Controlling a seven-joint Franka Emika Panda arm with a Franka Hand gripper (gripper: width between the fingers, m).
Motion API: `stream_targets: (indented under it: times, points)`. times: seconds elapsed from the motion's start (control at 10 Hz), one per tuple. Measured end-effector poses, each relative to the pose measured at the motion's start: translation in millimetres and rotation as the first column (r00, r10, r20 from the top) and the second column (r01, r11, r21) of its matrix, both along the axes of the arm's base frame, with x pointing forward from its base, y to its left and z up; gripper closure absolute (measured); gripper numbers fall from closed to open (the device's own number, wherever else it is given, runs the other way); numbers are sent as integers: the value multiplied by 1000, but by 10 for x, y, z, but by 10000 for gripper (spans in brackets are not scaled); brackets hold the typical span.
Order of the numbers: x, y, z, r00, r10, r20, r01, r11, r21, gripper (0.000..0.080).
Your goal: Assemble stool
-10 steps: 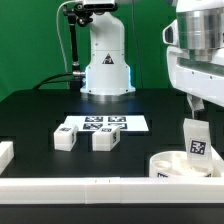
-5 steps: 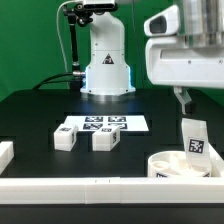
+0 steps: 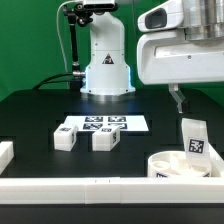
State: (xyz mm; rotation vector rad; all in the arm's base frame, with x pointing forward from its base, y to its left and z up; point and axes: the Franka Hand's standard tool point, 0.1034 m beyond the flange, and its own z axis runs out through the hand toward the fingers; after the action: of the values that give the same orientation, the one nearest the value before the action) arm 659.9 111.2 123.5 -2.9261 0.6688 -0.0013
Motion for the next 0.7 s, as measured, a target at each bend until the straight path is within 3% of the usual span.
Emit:
stream_targets:
  times: [0.4, 0.7]
  points:
    - [-21, -19, -38, 907, 419, 41, -417, 908, -40, 150]
    - [-3, -101, -47, 839, 542, 53, -538, 840, -71, 150]
